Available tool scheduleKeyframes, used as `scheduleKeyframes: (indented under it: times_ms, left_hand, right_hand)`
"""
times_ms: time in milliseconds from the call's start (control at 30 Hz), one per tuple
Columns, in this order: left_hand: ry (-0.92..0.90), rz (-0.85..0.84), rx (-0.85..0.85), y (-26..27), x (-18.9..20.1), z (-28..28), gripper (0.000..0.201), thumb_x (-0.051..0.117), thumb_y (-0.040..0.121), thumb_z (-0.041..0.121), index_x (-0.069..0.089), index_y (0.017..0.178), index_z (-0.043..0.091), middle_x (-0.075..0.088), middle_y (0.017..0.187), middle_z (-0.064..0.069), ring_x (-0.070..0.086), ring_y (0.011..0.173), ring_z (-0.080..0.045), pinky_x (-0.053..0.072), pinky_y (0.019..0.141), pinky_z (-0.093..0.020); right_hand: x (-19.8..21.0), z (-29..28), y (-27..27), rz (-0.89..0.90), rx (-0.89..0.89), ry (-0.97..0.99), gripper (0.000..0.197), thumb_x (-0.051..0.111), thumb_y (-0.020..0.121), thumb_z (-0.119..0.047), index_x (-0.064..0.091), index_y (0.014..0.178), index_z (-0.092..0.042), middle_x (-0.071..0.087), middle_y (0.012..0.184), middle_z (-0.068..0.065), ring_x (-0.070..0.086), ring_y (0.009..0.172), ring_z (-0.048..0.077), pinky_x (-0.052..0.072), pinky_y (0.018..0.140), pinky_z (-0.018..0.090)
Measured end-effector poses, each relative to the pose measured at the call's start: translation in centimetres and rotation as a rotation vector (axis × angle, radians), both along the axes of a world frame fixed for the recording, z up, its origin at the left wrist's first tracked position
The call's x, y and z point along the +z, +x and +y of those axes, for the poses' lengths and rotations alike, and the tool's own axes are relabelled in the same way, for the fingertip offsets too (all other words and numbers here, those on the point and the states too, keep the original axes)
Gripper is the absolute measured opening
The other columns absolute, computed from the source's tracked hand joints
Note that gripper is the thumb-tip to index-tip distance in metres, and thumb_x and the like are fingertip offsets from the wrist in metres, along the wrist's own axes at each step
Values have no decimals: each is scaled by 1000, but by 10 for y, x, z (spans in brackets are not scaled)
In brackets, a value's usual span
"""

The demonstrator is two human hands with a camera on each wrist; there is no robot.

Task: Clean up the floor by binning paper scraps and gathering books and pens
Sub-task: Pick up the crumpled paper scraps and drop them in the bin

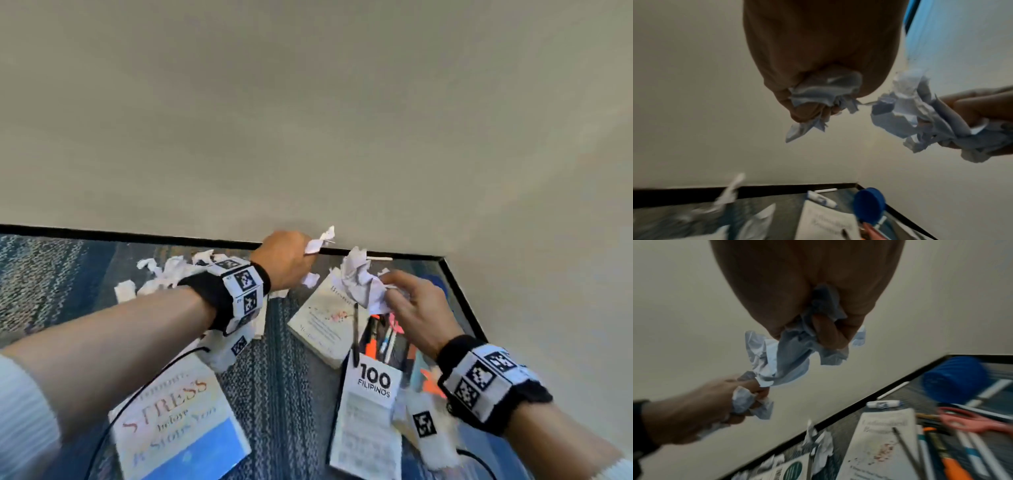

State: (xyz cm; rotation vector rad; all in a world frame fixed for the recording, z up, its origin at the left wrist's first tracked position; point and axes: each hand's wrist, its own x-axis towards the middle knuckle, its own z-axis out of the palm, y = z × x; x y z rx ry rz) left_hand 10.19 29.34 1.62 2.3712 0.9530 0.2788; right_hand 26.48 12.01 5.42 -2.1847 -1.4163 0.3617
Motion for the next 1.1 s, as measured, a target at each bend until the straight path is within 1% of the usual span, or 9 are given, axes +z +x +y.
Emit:
scheduleKeyframes:
  times_ms: [100, 267, 367, 633, 767, 833, 933, 1033, 1100]
  left_hand:
    - [7, -35, -134, 44, 19, -36, 41, 39, 100, 34, 44, 64, 15, 48, 62, -3, 46, 63, -29, 32, 59, -29]
    - [112, -87, -469, 125, 69, -133, 40, 39, 100, 36, 48, 68, 14, 63, 85, -17, 50, 72, -34, 34, 63, -31]
    - [183, -130, -685, 164, 106, -224, 34, 38, 101, 32, 52, 77, 12, 56, 77, -12, 49, 71, -32, 34, 62, -30]
    - [157, -319, -1095, 214, 137, -463, 22, 45, 96, 24, 45, 75, 18, 56, 74, -9, 43, 62, -28, 32, 59, -30]
    - [68, -279, -1137, 246, 130, -557, 24, 45, 95, 28, 47, 72, 18, 61, 82, -11, 51, 70, -30, 36, 61, -31]
    - [54, -238, -1116, 263, 119, -595, 28, 45, 95, 32, 48, 71, 18, 56, 78, -7, 53, 71, -30, 36, 60, -30]
    - [7, -191, -1045, 289, 95, -631, 28, 44, 92, 36, 50, 72, 17, 63, 84, -10, 60, 80, -34, 43, 64, -33]
    - [56, -86, -915, 303, 71, -650, 25, 45, 93, 27, 61, 97, 9, 67, 101, -16, 63, 93, -36, 49, 73, -37]
    - [65, -68, -833, 307, 59, -654, 31, 49, 94, 31, 60, 112, 9, 65, 111, -16, 62, 101, -35, 50, 81, -38]
  right_hand:
    - [24, -56, 15, 68, -126, 31, 19, 50, 84, -18, 67, 89, -23, 60, 68, -6, 50, 59, 9, 40, 59, 25]
    - [87, -192, 36, 13, -327, 61, 23, 48, 84, -20, 69, 92, -23, 59, 62, -11, 45, 52, 3, 38, 53, 18]
    - [118, -295, 50, -23, -475, 98, 24, 48, 79, -22, 68, 92, -22, 59, 63, -12, 46, 55, 2, 37, 54, 18]
    - [115, -513, 63, -50, -757, 113, 27, 50, 88, 6, 65, 79, -15, 60, 62, -16, 50, 52, -2, 35, 48, 7]
    - [90, -584, 82, -45, -898, 84, 13, 56, 83, -17, 62, 74, -12, 60, 63, -10, 48, 58, 3, 45, 59, 36]
    - [75, -610, 95, -75, -944, 16, 40, 50, 70, -41, 56, 74, -2, 51, 61, -2, 44, 59, 12, 48, 62, 49]
    - [53, -627, 114, -32, -926, -127, 52, 49, 71, -49, 52, 76, 3, 51, 64, 10, 46, 58, 20, 46, 59, 46]
    - [30, -633, 125, 129, -831, -221, 18, 56, 88, -34, 50, 84, -17, 55, 85, 2, 53, 73, 17, 45, 59, 28]
    - [18, -633, 128, 161, -779, -237, 9, 52, 93, -30, 47, 91, -23, 54, 97, -2, 54, 88, 15, 45, 73, 27]
